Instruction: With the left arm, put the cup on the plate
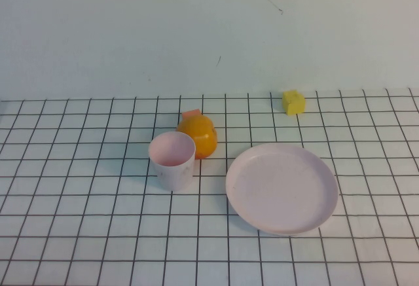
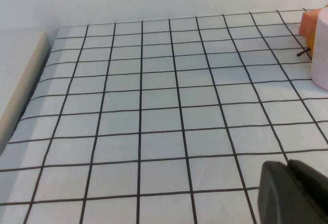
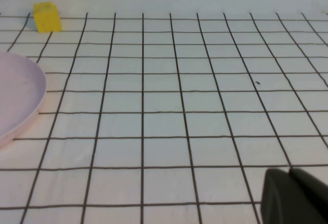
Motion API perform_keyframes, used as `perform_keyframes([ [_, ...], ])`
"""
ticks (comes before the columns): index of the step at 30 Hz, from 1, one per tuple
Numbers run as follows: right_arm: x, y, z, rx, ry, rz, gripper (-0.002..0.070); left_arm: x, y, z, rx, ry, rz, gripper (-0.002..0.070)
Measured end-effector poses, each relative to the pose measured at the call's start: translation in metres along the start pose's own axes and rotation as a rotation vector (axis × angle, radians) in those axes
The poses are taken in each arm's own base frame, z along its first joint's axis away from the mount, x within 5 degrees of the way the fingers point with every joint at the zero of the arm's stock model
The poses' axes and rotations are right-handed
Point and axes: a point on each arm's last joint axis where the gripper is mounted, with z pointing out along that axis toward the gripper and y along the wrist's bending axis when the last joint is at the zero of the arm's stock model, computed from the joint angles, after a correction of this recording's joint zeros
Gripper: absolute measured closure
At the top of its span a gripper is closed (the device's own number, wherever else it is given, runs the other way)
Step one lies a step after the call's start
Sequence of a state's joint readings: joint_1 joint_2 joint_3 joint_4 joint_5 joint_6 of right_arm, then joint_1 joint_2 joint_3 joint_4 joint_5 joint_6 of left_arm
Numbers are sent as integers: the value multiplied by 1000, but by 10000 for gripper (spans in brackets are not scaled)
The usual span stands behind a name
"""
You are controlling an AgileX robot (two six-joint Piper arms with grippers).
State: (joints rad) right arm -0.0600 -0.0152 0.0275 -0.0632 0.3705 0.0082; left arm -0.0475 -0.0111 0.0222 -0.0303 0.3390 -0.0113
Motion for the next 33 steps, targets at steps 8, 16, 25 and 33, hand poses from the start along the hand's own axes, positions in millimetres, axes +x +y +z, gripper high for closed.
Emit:
perform_keyframes([
  [8,0,0,0,0,0,0,678,0,0,0,-3,0,18,677],
  [16,0,0,0,0,0,0,678,-4,0,0,-4,-49,22,677],
  [25,0,0,0,0,0,0,678,-38,0,-8,0,-450,27,677],
  [33,0,0,0,0,0,0,678,-54,-1,-18,1,-660,29,677],
])
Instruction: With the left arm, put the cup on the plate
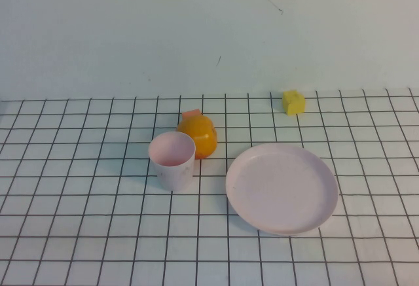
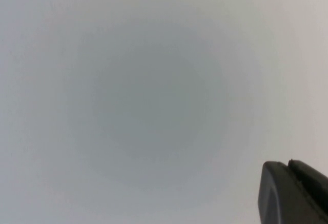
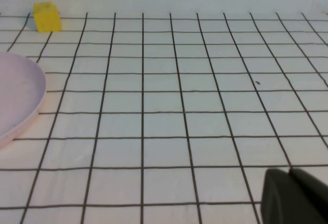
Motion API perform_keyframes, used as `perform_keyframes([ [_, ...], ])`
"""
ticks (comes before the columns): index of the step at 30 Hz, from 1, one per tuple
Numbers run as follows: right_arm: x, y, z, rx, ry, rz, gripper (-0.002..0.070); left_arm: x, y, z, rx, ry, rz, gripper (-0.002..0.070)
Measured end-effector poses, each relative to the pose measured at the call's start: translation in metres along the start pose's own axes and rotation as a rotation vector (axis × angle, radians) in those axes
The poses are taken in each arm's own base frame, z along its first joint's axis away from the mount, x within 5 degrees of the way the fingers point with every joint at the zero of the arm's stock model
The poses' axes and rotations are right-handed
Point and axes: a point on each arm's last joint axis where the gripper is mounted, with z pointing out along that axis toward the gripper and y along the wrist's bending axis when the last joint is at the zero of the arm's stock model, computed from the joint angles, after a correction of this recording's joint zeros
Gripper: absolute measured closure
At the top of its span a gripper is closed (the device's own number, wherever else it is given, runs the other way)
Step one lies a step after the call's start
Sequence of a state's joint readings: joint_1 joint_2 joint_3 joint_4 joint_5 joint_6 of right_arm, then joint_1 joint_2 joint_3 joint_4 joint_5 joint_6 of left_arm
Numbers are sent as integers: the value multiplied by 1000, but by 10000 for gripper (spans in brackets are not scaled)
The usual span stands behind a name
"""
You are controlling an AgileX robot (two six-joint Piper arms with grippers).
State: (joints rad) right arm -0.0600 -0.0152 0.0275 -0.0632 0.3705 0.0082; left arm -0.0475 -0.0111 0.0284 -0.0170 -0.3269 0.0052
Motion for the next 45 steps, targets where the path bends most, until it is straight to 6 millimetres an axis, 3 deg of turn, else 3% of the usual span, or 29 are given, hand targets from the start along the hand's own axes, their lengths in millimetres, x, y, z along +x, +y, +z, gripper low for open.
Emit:
perform_keyframes([
  [15,0,0,0,0,0,0,678,-10,0,2,-3,-10,-99,678],
  [24,0,0,0,0,0,0,678,-103,-2,7,7,23,-89,678],
  [27,0,0,0,0,0,0,678,-118,-3,18,6,139,-88,678],
  [29,0,0,0,0,0,0,678,-120,-3,26,4,215,-86,678],
  [38,0,0,0,0,0,0,678,-84,-5,62,-2,561,-132,678],
  [45,0,0,0,0,0,0,678,-82,-14,96,64,839,-186,678],
])
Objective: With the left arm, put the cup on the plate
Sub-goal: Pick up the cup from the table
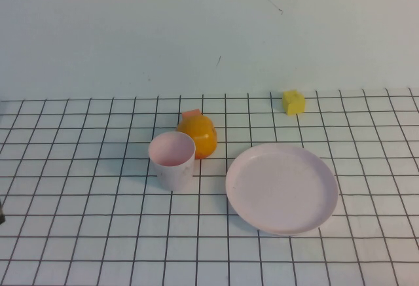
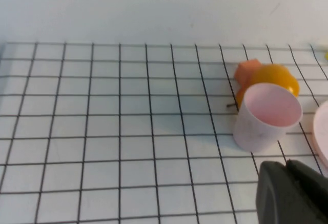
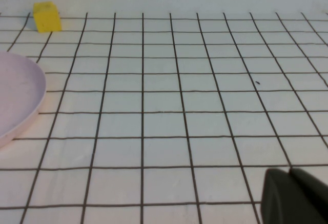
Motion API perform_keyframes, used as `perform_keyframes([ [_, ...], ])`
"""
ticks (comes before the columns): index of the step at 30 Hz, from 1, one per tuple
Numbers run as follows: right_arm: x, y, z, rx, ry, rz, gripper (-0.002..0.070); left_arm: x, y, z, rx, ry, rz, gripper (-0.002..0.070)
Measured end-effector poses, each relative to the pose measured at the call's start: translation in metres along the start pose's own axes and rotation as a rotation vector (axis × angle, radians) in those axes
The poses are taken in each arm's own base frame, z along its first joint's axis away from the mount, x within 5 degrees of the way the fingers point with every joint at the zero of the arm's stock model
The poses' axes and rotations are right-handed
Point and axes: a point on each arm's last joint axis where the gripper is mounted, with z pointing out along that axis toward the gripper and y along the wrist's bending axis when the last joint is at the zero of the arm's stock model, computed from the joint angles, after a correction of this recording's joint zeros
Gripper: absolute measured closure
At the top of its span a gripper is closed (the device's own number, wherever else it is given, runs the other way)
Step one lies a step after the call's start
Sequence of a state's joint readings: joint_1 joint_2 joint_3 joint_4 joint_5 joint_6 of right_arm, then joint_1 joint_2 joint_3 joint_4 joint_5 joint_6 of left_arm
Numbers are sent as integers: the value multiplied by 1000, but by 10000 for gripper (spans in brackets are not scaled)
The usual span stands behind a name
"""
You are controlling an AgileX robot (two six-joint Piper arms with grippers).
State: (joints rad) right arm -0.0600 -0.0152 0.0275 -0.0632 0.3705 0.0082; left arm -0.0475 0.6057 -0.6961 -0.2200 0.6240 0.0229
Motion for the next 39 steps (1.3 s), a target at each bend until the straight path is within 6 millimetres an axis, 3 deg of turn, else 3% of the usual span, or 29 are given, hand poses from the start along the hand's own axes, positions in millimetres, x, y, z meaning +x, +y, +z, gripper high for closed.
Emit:
perform_keyframes([
  [4,0,0,0,0,0,0,678,-20,-5,18,30,123,-4,673],
  [7,0,0,0,0,0,0,678,-34,-8,35,58,203,15,618],
  [9,0,0,0,0,0,0,678,-44,-11,50,94,247,12,531],
  [13,0,0,0,0,0,0,678,-60,-18,83,191,314,8,284],
  [16,0,0,0,0,0,0,678,-71,-22,113,259,371,18,175],
  [20,0,0,0,0,0,0,678,-81,-31,148,296,438,58,154],
  [28,0,0,0,0,0,0,678,-83,-70,212,243,560,202,152],
  [39,0,0,0,0,0,0,678,-63,-73,294,163,683,224,152],
])
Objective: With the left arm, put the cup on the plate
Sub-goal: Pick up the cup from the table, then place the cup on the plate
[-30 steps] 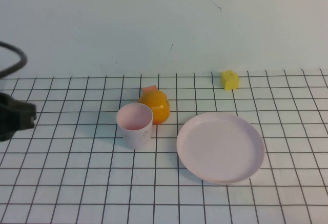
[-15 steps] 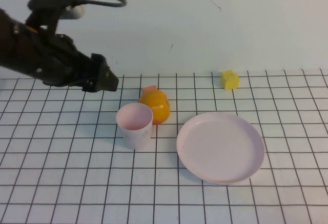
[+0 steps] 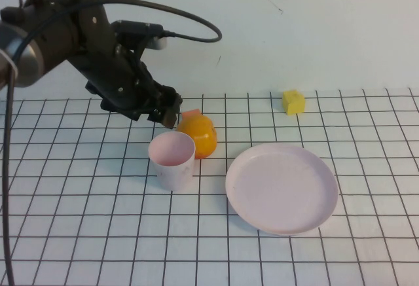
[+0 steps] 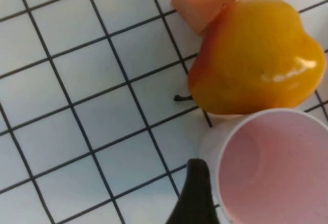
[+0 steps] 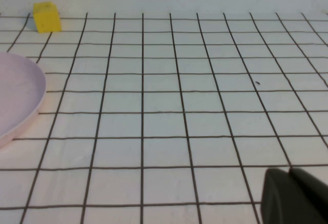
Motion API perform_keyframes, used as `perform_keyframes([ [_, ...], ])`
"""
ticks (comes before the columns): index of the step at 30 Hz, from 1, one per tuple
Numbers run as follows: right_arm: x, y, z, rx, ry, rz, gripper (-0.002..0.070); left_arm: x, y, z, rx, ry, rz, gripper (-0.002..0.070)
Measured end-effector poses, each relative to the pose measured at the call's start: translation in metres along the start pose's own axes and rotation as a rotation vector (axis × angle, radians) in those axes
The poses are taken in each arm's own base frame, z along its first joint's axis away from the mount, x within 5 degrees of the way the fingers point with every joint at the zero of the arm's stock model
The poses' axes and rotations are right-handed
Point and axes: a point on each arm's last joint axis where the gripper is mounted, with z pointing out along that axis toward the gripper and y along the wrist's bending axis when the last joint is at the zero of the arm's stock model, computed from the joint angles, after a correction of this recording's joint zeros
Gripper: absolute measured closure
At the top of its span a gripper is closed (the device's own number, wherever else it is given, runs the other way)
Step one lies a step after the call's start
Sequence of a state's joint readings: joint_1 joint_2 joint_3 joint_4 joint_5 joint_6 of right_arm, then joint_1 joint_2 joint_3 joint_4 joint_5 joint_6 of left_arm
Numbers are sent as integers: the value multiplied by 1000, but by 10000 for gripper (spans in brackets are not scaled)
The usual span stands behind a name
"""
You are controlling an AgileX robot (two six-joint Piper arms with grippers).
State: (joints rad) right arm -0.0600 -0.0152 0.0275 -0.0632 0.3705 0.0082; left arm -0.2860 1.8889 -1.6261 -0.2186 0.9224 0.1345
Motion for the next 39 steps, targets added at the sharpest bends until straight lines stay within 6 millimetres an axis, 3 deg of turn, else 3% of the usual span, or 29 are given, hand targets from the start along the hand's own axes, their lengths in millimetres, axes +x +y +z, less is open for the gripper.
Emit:
perform_keyframes([
  [10,0,0,0,0,0,0,678,4,20,57,-95,166,40,156],
  [12,0,0,0,0,0,0,678,8,21,63,-98,203,41,181],
  [15,0,0,0,0,0,0,678,11,22,69,-96,233,45,272],
  [20,0,0,0,0,0,0,678,11,22,69,-86,236,71,568],
  [22,0,0,0,0,0,0,678,11,20,69,-73,236,76,626],
  [28,0,0,0,0,0,0,678,8,14,63,-15,255,71,665],
  [32,0,0,0,0,0,0,678,-6,4,44,42,248,87,666],
  [36,0,0,0,0,-1,0,678,-29,-24,15,104,153,133,666],
  [39,0,0,0,0,-1,0,678,-38,-59,0,175,91,190,666],
])
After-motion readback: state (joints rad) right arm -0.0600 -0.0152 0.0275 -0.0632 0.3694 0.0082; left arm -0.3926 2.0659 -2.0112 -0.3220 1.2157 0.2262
